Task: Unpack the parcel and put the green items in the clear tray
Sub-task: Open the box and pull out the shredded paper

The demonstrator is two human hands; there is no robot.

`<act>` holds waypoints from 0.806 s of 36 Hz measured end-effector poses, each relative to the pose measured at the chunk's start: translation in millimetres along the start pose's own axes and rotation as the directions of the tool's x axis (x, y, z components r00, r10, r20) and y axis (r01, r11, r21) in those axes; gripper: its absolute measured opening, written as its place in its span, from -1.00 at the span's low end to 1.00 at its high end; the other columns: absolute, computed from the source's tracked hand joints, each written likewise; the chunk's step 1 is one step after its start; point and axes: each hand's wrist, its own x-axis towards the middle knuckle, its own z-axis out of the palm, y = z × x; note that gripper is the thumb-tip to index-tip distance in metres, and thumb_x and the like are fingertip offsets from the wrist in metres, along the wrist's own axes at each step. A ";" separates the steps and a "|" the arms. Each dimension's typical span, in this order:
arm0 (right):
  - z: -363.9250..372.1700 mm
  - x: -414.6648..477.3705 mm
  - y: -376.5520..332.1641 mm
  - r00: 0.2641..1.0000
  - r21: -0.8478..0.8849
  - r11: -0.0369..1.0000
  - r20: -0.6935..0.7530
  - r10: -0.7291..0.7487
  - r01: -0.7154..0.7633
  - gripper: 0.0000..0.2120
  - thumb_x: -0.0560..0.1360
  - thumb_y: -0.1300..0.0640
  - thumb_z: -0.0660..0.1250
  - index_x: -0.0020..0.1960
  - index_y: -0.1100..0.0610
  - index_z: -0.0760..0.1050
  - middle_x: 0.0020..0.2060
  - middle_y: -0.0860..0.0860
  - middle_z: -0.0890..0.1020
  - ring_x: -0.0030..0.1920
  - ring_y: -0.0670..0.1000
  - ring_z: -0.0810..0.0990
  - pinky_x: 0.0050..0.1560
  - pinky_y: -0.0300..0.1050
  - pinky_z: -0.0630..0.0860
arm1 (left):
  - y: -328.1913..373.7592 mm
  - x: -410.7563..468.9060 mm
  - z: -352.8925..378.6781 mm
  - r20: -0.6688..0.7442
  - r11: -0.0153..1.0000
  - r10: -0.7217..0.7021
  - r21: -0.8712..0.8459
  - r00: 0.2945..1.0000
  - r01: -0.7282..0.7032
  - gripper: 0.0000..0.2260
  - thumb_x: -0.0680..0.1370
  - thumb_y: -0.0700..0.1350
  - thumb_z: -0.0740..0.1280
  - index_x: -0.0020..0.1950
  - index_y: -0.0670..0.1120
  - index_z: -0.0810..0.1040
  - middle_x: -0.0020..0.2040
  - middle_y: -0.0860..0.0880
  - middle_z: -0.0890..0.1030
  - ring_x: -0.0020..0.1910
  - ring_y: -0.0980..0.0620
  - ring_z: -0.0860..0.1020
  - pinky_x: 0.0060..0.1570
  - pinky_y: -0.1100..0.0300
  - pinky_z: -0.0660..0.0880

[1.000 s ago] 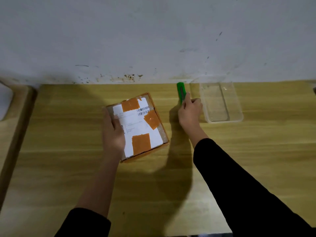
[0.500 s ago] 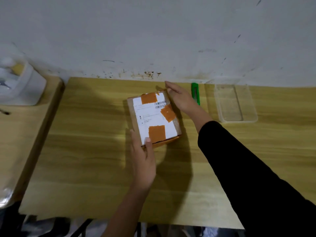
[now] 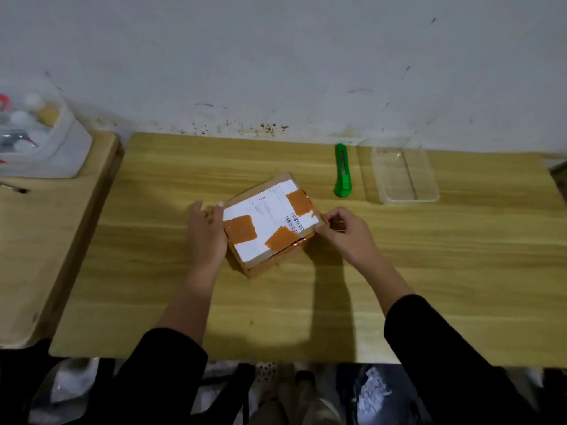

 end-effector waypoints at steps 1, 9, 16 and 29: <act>0.8 -7.3 1.8 1.000 -0.033 0.999 0.009 -0.012 0.013 -0.84 0.40 0.21 0.44 -0.10 0.25 0.51 -0.30 0.00 0.55 -0.32 -0.12 0.48 -0.29 -0.43 0.39 | 1.9 -1.3 0.1 -0.009 1.000 0.006 0.000 1.000 -0.006 -0.53 0.59 0.01 0.19 0.45 -0.14 0.23 0.31 -0.15 0.47 0.24 -0.10 0.48 0.03 0.21 0.34; -3.2 -23.5 -8.5 0.937 -0.426 0.842 0.044 -0.346 0.331 -0.80 0.35 0.16 0.48 -0.07 0.18 0.57 -0.14 0.10 0.57 -0.10 0.04 0.53 -0.04 -0.10 0.49 | -24.3 -56.6 -8.8 0.122 0.984 0.180 -0.037 0.976 -0.177 -0.48 0.51 0.13 0.24 0.38 -0.11 0.32 0.27 -0.08 0.50 0.26 -0.06 0.47 0.28 -0.06 0.41; 6.1 -15.1 -25.5 0.795 -0.436 0.671 0.419 -0.438 0.599 -0.92 0.38 0.23 0.43 -0.12 0.17 0.64 -0.15 0.09 0.62 -0.11 0.09 0.59 -0.09 0.06 0.58 | -30.4 -80.5 -4.8 0.229 0.980 0.199 -0.067 0.953 -0.188 -0.36 0.59 -0.11 0.22 0.54 -0.09 -0.10 0.31 0.19 0.15 0.29 0.27 0.17 0.14 0.52 0.12; 10.0 -4.2 -40.4 0.662 -0.446 0.502 0.610 -0.435 0.741 -0.91 0.40 0.21 0.39 -0.13 0.16 0.67 -0.19 0.12 0.64 -0.19 0.15 0.61 -0.24 0.05 0.56 | -36.4 -67.9 -11.9 0.317 0.975 0.220 -0.094 0.923 -0.200 -0.32 0.57 -0.02 0.24 0.54 0.01 -0.12 0.49 0.11 0.21 0.46 0.12 0.23 0.42 0.15 0.21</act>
